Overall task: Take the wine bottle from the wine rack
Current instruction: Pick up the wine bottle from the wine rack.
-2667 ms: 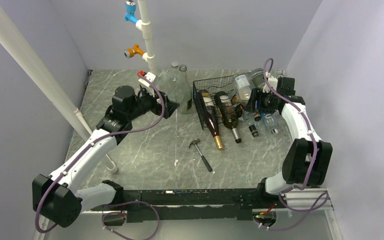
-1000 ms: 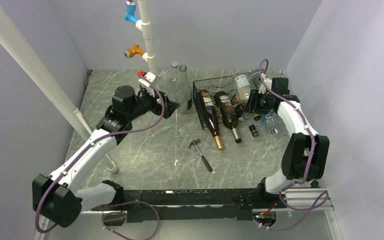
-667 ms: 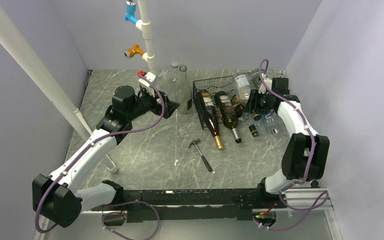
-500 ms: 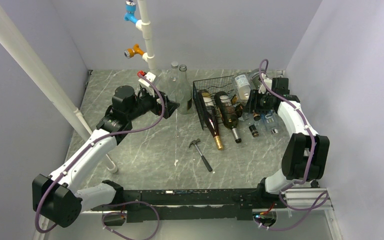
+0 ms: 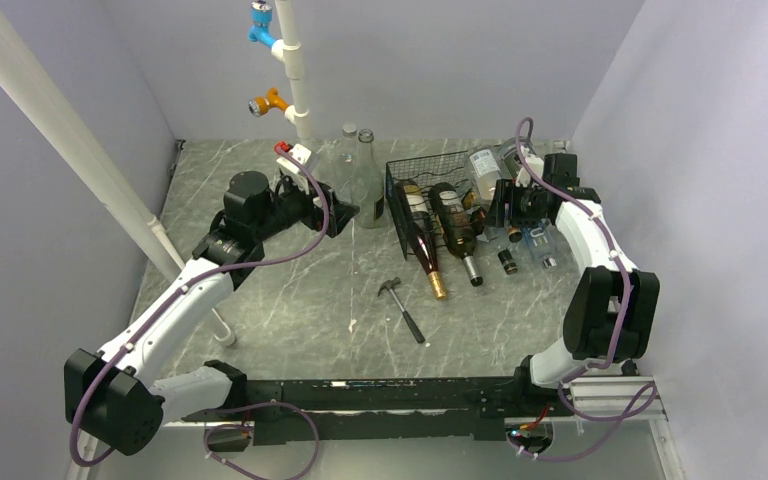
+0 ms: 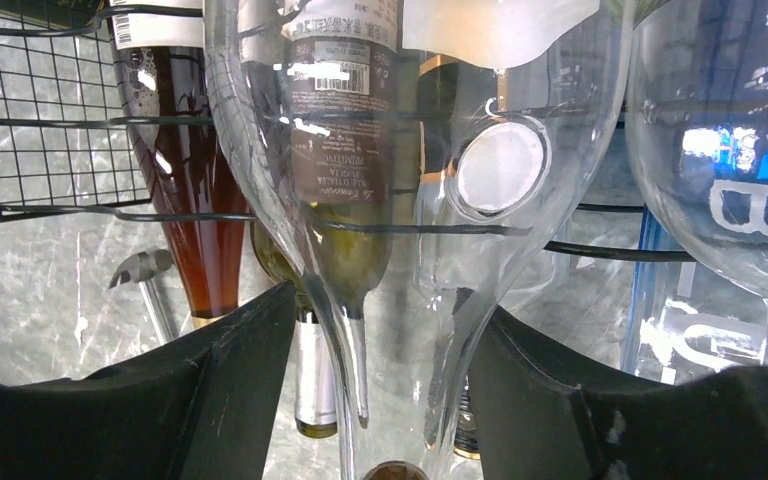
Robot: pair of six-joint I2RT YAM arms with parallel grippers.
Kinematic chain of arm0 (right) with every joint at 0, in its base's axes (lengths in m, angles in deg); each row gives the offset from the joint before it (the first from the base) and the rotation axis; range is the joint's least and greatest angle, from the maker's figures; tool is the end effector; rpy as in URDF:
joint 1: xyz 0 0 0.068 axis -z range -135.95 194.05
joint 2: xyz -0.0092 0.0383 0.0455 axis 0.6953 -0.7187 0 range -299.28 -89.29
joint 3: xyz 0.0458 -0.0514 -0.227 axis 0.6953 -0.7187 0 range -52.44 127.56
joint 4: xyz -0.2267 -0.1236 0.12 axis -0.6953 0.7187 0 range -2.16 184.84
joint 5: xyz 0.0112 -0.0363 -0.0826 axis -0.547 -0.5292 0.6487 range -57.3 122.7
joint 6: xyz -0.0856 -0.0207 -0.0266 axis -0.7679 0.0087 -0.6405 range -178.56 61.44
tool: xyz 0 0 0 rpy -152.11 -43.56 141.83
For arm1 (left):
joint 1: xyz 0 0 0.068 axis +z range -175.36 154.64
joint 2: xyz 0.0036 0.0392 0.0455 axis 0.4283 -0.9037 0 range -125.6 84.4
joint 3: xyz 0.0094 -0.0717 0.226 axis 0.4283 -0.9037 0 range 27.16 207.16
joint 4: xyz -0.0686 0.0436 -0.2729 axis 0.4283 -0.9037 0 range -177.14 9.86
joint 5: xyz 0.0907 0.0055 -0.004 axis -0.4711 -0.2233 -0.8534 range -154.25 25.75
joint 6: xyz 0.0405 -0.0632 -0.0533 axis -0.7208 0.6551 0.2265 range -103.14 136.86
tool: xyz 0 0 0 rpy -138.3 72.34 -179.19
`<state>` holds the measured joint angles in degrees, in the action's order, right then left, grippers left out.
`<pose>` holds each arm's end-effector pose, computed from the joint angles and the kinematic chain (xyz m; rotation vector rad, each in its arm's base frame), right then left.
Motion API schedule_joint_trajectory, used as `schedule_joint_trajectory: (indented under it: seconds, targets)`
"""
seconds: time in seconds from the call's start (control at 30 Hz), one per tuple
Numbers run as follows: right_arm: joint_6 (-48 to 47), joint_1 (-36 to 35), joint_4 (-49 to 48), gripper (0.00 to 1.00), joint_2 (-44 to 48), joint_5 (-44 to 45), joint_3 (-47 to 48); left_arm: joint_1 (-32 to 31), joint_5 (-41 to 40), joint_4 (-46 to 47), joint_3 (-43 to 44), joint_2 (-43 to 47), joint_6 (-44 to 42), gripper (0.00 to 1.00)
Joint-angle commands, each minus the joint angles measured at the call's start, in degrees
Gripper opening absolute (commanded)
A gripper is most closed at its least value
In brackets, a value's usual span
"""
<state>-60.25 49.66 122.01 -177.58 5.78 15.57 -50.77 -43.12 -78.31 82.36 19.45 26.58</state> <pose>0.3747 0.0009 0.1830 -0.1039 2.4508 0.5341 0.3029 -0.1769 0.3119 0.5167 1.6830 -0.7655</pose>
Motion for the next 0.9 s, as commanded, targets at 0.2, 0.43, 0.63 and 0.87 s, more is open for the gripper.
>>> schedule_joint_trajectory:
  seconds: [0.2,0.43,0.63,0.87]
  targets:
    - [-3.2,-0.2,2.4,0.55,0.6,0.4,3.0,0.2,0.2,1.4,1.0,1.8,-0.4,0.99]
    - [-3.6,-0.1,3.2,0.09,0.9,0.2,3.6,0.2,0.1,1.3,1.0,1.9,-0.5,1.00]
    - [-3.4,0.3,3.4,0.00,3.7,-4.6,4.5,0.2,0.0,1.3,1.0,1.9,-0.5,0.99]
    - [-1.6,1.3,4.9,0.00,4.4,-11.2,8.3,0.2,0.0,1.3,1.0,1.8,-0.6,0.99]
